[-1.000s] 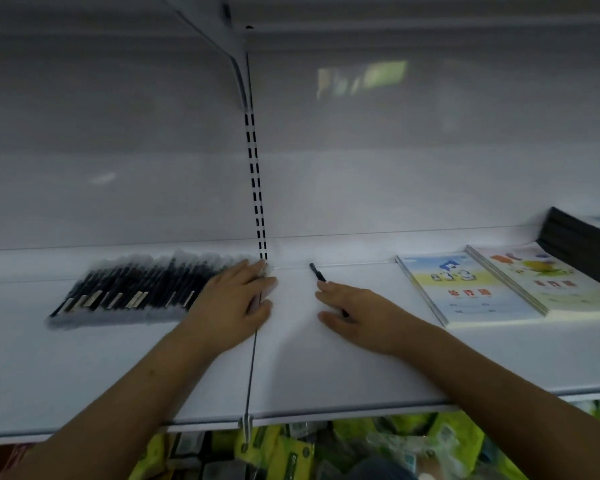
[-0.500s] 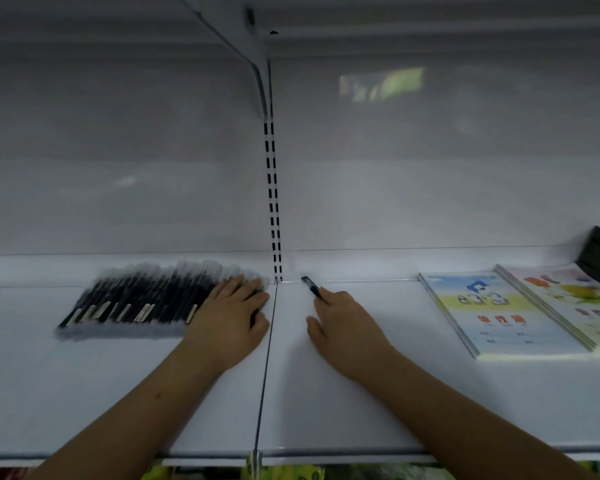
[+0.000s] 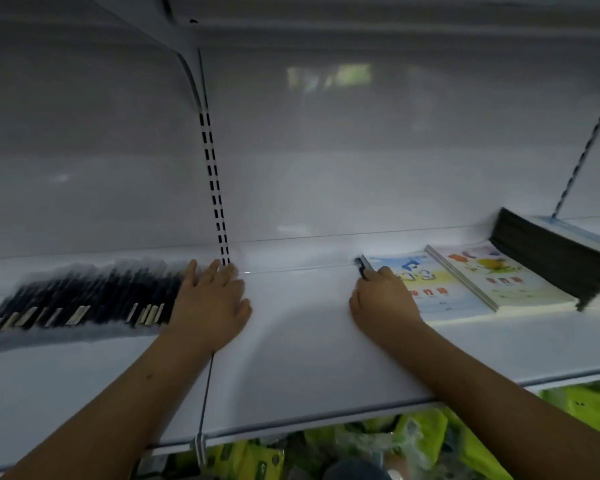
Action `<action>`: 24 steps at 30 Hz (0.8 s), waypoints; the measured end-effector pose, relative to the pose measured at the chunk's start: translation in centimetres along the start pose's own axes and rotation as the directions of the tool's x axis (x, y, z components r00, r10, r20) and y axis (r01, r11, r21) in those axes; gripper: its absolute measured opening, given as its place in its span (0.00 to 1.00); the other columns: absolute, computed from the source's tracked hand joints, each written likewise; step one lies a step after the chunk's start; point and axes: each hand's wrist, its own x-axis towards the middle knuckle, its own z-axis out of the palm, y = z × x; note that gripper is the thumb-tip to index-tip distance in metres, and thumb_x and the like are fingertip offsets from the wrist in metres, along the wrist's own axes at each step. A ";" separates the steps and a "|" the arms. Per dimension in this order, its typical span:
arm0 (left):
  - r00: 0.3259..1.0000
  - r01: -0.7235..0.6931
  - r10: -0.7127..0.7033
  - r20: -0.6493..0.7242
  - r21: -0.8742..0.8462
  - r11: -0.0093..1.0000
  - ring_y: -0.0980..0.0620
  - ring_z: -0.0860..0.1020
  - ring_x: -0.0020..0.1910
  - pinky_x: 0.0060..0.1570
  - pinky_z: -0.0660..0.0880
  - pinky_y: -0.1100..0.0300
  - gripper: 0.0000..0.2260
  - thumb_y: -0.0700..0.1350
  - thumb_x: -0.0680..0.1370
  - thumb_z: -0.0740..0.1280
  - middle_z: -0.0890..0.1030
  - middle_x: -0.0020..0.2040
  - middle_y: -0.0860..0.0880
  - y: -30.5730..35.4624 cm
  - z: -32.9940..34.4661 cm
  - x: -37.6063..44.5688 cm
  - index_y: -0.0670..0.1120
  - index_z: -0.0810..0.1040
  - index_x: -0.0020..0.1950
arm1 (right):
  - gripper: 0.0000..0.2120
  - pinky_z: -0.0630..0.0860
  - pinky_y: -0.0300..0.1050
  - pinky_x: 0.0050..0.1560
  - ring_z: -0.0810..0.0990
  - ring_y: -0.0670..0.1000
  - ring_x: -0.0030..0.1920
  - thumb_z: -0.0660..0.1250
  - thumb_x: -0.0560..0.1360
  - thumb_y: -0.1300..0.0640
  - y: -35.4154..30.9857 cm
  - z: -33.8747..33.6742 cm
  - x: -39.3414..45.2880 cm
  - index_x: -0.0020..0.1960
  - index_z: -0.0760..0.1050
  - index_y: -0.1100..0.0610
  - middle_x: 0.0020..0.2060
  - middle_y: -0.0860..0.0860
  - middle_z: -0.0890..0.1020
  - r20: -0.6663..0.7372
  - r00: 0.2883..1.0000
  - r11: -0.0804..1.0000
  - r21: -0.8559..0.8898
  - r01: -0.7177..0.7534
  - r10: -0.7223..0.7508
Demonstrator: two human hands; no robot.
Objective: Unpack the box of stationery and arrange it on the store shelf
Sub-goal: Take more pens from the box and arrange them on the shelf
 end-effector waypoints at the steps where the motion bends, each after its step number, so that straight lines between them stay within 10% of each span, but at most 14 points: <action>1: 1.000 0.020 -0.020 0.021 -0.038 0.999 0.45 0.59 0.78 0.75 0.45 0.44 0.32 0.59 0.76 0.44 0.65 0.77 0.47 -0.1 0.3 -0.2 0.49 0.73 0.72 | 0.16 0.65 0.47 0.56 0.70 0.58 0.58 0.54 0.78 0.61 -0.1 -0.1 -0.4 0.55 0.80 0.58 0.54 0.54 0.79 -0.024 0.999 1.000 0.005 -0.021 0.021; 8: 0.998 -0.068 0.069 0.004 -0.063 0.996 0.41 0.71 0.71 0.70 0.64 0.45 0.29 0.51 0.77 0.46 0.76 0.69 0.43 -3.8 1.1 -0.9 0.41 0.79 0.65 | 0.20 0.46 0.54 0.76 0.64 0.54 0.70 0.51 0.79 0.52 -0.4 0.4 -0.3 0.58 0.80 0.55 0.65 0.51 0.75 -0.077 0.992 0.995 0.015 -0.097 0.098; 14: 0.993 -0.051 0.065 0.094 -0.146 0.988 0.53 0.51 0.79 0.77 0.45 0.51 0.39 0.65 0.73 0.37 0.57 0.80 0.52 -4.0 -0.3 -0.8 0.51 0.66 0.76 | 0.23 0.51 0.49 0.76 0.51 0.54 0.78 0.50 0.82 0.49 0.0 0.5 -0.5 0.74 0.64 0.56 0.79 0.51 0.54 -0.060 0.992 0.966 0.242 -0.090 0.108; 24: 0.991 -0.133 0.124 -0.049 -0.322 0.937 0.51 0.58 0.78 0.74 0.50 0.58 0.33 0.65 0.77 0.45 0.62 0.78 0.49 2.0 -0.8 0.5 0.50 0.68 0.76 | 0.24 0.58 0.50 0.74 0.62 0.55 0.75 0.51 0.82 0.52 4.4 1.1 -0.6 0.77 0.60 0.55 0.76 0.55 0.62 0.066 0.988 0.939 0.310 -0.151 0.137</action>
